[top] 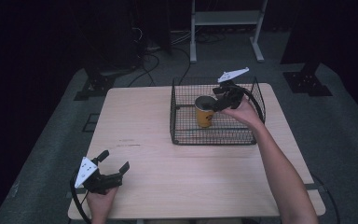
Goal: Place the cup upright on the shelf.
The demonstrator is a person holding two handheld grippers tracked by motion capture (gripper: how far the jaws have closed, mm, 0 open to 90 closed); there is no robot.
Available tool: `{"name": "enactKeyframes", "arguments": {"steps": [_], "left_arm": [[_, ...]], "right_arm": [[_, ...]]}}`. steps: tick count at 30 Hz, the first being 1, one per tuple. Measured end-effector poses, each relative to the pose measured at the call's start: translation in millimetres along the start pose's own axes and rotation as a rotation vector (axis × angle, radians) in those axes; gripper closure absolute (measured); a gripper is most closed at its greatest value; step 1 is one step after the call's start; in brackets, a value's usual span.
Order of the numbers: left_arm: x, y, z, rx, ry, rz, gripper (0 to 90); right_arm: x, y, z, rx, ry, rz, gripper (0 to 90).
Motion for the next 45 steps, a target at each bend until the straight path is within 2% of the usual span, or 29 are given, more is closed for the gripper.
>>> {"name": "enactKeyframes", "arguments": {"steps": [11,21,25,45], "left_arm": [[0.0,0.3,-1.0,0.004,0.000,0.002,2.4],[0.3,0.2,-0.8,0.005,-0.003,0.003,2.4],[0.3,0.2,-0.8,0.006,-0.003,0.004,2.4],[0.5,0.3,-1.3,0.007,-0.004,0.005,2.4]], "right_arm": [[-17.5,9.1,9.4,0.018,-0.022,-0.031,2.6],[-37.9,19.9,11.9,0.030,-0.018,-0.050,2.6],[-42.8,22.5,12.8,0.042,-0.032,-0.045,2.6],[-59.1,42.9,30.2,0.033,-0.063,-0.031,2.7]]}}
Point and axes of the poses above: each handheld gripper's, and its own axes: x roughly forward along the jaws, y roughly out of its underside, z roughly to its left, the point moved 2 cm from there along x, roughly forward along the jaws, and after that the axes turned 7 degrees about -x, right-handed, at the moved point
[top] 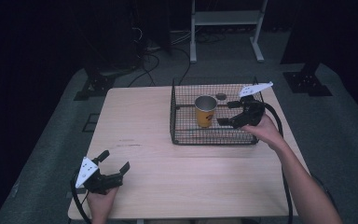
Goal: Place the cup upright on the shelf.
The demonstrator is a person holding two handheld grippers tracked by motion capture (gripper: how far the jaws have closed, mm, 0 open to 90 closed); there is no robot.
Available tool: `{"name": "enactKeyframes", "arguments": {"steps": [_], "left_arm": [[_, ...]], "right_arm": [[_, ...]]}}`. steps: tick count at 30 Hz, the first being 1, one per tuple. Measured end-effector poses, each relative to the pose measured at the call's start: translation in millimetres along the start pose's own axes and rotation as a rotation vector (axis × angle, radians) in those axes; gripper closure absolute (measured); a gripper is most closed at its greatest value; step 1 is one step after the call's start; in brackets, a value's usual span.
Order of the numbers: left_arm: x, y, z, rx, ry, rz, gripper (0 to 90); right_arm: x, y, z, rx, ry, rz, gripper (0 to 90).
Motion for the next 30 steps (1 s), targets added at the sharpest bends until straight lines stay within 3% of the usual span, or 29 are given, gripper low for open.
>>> {"name": "enactKeyframes", "arguments": {"steps": [30], "left_arm": [[0.4,0.1,-0.7,0.006,-0.001,0.003,2.4]], "right_arm": [[-20.7,37.7,23.7,0.014,-0.022,-0.017,2.6]]}}
Point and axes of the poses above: each handheld gripper's, and its own axes: x roughly forward along the jaws, y roughly out of its underside, z roughly to its left, the point moved 2 cm from there along x, roughly forward along the jaws, and after that the axes turned 7 degrees about -x, right-handed, at the moved point
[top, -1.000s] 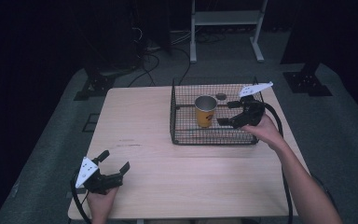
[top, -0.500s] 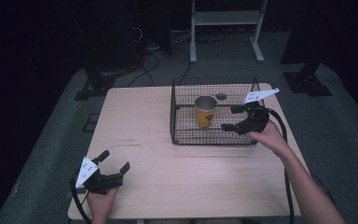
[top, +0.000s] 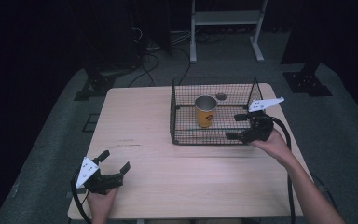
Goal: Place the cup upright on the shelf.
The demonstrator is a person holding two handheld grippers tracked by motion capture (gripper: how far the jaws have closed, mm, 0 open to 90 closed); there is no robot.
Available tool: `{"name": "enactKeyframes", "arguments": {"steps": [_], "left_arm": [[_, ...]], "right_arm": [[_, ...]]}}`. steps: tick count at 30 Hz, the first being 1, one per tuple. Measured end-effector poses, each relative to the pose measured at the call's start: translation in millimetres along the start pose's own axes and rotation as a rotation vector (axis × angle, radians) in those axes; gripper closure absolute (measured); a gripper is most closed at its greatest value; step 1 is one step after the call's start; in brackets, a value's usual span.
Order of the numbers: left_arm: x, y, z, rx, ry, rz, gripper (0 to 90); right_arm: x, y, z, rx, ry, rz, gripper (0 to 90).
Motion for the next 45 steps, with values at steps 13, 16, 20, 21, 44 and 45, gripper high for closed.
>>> {"name": "enactKeyframes", "arguments": {"steps": [13,16,20,21,44,45], "left_arm": [[0.1,0.0,-0.2,0.002,-0.001,0.000,2.4],[0.1,0.0,-0.2,0.002,0.000,0.001,2.4],[0.1,0.0,-0.2,0.002,0.000,0.001,2.4],[0.1,0.0,-0.2,0.002,0.000,0.001,2.4],[0.1,0.1,-0.3,0.001,-0.002,0.001,2.4],[0.1,0.1,-0.3,0.001,-0.002,0.002,2.4]], "right_arm": [[-8.2,14.8,6.6,0.020,-0.009,-0.016,2.6],[-9.2,18.2,7.9,0.024,-0.012,-0.019,2.7],[-11.1,22.4,10.5,0.026,-0.015,-0.018,2.6],[-11.5,22.9,10.9,0.027,-0.017,-0.016,2.7],[-24.6,49.6,22.3,0.059,-0.025,-0.032,2.7],[-25.0,50.7,22.7,0.056,-0.021,-0.032,2.6]]}}
Point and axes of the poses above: each handheld gripper's, and its own axes: x roughly forward along the jaws, y roughly out of its underside, z roughly to its left, the point moved 2 cm from there along x, roughly forward along the jaws, and after that the axes turned 7 degrees about -x, right-handed, at the moved point
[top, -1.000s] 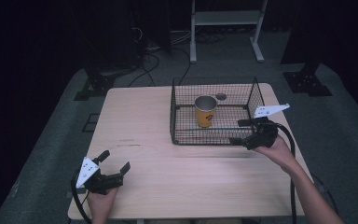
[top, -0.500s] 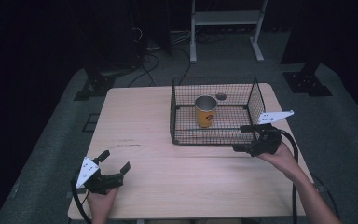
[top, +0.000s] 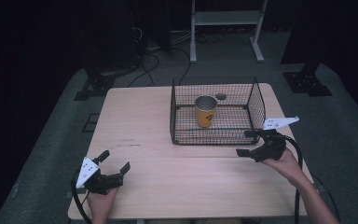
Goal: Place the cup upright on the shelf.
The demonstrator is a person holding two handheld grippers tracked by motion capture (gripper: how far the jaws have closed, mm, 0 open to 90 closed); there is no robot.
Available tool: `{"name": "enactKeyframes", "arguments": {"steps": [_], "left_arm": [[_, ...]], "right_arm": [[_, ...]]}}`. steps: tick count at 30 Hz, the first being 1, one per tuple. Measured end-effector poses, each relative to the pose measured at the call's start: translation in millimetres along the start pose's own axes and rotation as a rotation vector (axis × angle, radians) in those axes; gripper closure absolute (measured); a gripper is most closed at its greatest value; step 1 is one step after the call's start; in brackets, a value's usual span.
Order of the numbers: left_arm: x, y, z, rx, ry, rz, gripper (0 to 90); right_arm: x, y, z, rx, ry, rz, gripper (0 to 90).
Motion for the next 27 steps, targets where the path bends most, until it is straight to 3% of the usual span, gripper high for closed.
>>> {"name": "enactKeyframes", "arguments": {"steps": [27], "left_arm": [[0.1,0.2,0.0,0.000,-0.001,0.000,2.4]], "right_arm": [[-12.6,22.6,11.9,0.022,0.007,-0.023,2.6]]}}
Point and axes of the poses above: each handheld gripper's, and its own axes: x roughly forward along the jaws, y roughly out of its underside, z roughly to its left, the point moved 2 cm from there along x, roughly forward along the jaws, and after that the axes turned 7 degrees about -x, right-handed, at the moved point
